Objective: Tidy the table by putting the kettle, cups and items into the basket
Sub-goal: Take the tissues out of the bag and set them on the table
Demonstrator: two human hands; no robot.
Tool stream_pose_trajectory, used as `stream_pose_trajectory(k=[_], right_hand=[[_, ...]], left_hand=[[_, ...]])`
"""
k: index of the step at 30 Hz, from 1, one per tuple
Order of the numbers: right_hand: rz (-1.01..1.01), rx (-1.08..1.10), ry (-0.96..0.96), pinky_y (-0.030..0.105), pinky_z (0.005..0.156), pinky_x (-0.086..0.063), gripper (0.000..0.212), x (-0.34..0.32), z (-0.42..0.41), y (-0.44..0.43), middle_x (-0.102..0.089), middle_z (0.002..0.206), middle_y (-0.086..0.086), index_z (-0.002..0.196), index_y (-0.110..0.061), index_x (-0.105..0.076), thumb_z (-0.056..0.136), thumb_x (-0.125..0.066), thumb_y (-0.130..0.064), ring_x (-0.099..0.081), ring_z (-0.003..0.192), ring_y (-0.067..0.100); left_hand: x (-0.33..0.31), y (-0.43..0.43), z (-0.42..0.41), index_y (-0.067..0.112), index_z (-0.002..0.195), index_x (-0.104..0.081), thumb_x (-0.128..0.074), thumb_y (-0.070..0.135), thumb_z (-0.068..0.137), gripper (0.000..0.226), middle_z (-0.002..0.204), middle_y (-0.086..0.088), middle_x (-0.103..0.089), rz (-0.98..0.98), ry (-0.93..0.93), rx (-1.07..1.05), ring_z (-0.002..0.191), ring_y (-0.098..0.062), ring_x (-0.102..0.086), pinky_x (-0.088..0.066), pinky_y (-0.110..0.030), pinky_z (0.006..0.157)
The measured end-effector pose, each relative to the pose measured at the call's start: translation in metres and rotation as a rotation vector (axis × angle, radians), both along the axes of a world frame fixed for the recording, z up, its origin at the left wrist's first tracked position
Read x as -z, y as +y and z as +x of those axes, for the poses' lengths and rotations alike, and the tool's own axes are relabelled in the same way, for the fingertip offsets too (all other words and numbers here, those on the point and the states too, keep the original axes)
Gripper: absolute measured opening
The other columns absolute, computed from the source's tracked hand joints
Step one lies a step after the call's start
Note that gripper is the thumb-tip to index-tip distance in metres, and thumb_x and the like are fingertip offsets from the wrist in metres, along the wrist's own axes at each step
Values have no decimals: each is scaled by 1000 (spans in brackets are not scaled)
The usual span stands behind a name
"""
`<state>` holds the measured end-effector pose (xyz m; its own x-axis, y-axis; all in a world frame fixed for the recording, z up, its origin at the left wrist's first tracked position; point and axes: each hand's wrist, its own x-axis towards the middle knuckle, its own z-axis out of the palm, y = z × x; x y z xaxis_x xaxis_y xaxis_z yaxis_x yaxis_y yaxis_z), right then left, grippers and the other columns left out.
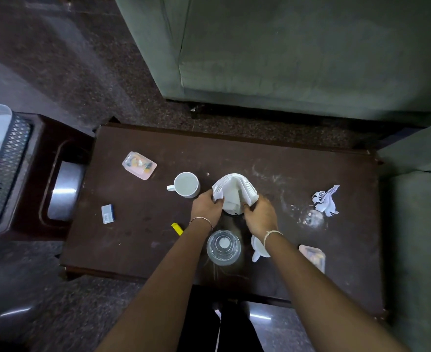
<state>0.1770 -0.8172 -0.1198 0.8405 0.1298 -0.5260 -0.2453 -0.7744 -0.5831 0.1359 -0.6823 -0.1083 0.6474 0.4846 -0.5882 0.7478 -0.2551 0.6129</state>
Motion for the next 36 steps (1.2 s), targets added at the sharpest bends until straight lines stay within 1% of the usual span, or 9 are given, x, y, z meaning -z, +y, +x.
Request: stream_pose_trajectory(k=[3,7,12,18,22,25,28,32,36], right_hand=[[0,64,4,33,77,-46,25,-6,2,4,-68,104,18,111,-10,-65,87,-63,-16,-64,98,37],[50,117,-10,35,74,-52,16,-30,6,9,-71,94,13,96,-12,-69,81,-65,-13,-66,91,33],[91,238,-75,23,67,-39,20,-72,17,12,-74,88,6,97,-18,-72,78,-70,-17,-68,87,28],[125,381,-133,23,68,-42,27,-109,29,-1,-75,86,4,98,-19,-73,72,-67,-11,-69,86,26],[133,454,-152,30,68,-51,20,-122,37,-27,-72,75,1,83,-24,-69,71,-64,-9,-67,77,25],[134,499,-184,13,52,-41,25,-128,45,-57,-60,59,-13,64,-30,-55,70,-63,-7,-58,59,10],[113,536,-206,8,44,-36,22,-132,55,-89,-57,56,-16,69,-29,-56,69,-63,-8,-52,54,-1],[89,593,-216,18,55,-39,18,-122,76,-134,-62,64,-14,77,-27,-63,71,-63,-11,-63,66,15],[83,641,-222,24,69,-43,19,-102,103,-184,-73,82,1,92,-19,-71,74,-68,-15,-68,83,23]], left_hand=[[0,1,5,3,100,-68,-56,19,89,23,95,-23,-70,4,-6,-5,90,-41,-66,-55,-40,81],[-17,6,14,12,106,-69,-68,27,81,29,100,-14,-72,59,-28,8,97,-34,-65,-44,-28,77],[-62,7,38,9,115,-62,-80,32,69,54,112,-13,-68,135,-81,75,107,-31,-62,-47,-33,88],[-96,-6,69,11,117,-62,-67,16,72,45,117,-13,-66,195,-109,198,107,-34,-62,-53,-40,88],[-106,-29,85,15,118,-62,-73,25,72,48,116,-9,-68,119,-175,302,107,-30,-63,-49,-31,85],[-114,-52,97,20,113,-64,-72,35,74,43,109,-4,-70,22,-191,342,104,-24,-64,-43,-23,80],[-118,-78,109,24,103,-68,-68,38,76,31,98,2,-72,-44,-206,339,93,-18,-66,-44,-23,76],[-114,-120,131,22,102,-70,-71,31,75,29,91,5,-72,-143,-208,338,83,-16,-68,-53,-29,80],[-94,-167,160,19,103,-69,-72,19,76,27,96,-4,-73,-211,-182,372,94,-24,-70,-57,-45,87]])
